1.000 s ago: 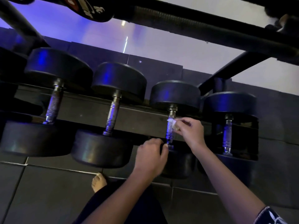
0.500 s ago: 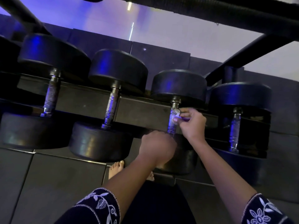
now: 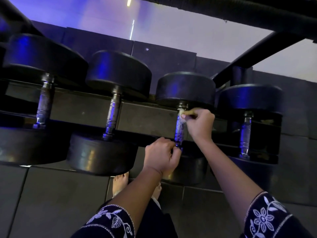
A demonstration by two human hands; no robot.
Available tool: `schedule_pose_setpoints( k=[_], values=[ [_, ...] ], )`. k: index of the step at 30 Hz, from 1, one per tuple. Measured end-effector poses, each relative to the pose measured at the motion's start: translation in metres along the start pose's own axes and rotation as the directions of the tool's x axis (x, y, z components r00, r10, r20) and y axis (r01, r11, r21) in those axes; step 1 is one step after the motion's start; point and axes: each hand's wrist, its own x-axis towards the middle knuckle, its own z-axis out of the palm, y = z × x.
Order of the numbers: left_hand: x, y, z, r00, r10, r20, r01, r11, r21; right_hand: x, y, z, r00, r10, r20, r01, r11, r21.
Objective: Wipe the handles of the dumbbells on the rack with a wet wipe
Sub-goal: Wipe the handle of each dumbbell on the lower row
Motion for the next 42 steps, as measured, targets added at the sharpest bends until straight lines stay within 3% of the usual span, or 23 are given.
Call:
schedule_pose_setpoints(
  k=[6, 13, 21, 26, 29, 36, 39, 42],
  values=[
    [0.000, 0.002, 0.001, 1.000, 0.000, -0.012, -0.001, 1.000, -0.013, -0.035, 0.023, -0.009, 0.974, 0.114, 0.195, -0.102, 0.992, -0.071],
    [-0.001, 0.000, 0.003, 1.000, -0.016, -0.022, 0.015, 1.000, -0.022, 0.013, 0.012, 0.001, 0.985, 0.170, 0.038, -0.172, 0.983, 0.070],
    [0.001, -0.001, 0.006, 1.000, -0.018, -0.012, 0.018, 1.000, -0.003, -0.036, 0.028, -0.012, 0.932, 0.237, 0.273, -0.211, 0.970, -0.122],
    [0.001, -0.004, 0.010, 1.000, -0.018, -0.013, 0.018, 1.000, 0.001, 0.018, 0.023, 0.002, 0.947, 0.297, 0.119, -0.311, 0.943, 0.116],
    [0.000, -0.004, 0.009, 1.000, -0.019, -0.005, 0.019, 1.000, -0.017, 0.028, 0.040, 0.012, 0.939, 0.324, 0.120, -0.341, 0.921, 0.186],
    [0.000, -0.004, 0.009, 1.000, -0.014, 0.004, 0.014, 0.999, -0.032, -0.022, 0.041, -0.008, 0.829, 0.422, 0.366, -0.443, 0.896, -0.030],
    [0.000, -0.006, 0.010, 1.000, -0.007, 0.007, 0.007, 0.999, -0.032, 0.005, 0.030, -0.002, 0.863, 0.419, 0.284, -0.475, 0.863, 0.172],
    [0.000, -0.006, 0.010, 1.000, 0.003, 0.004, -0.003, 1.000, -0.029, 0.028, 0.020, 0.002, 0.845, 0.454, 0.282, -0.534, 0.719, 0.445]
  ],
)
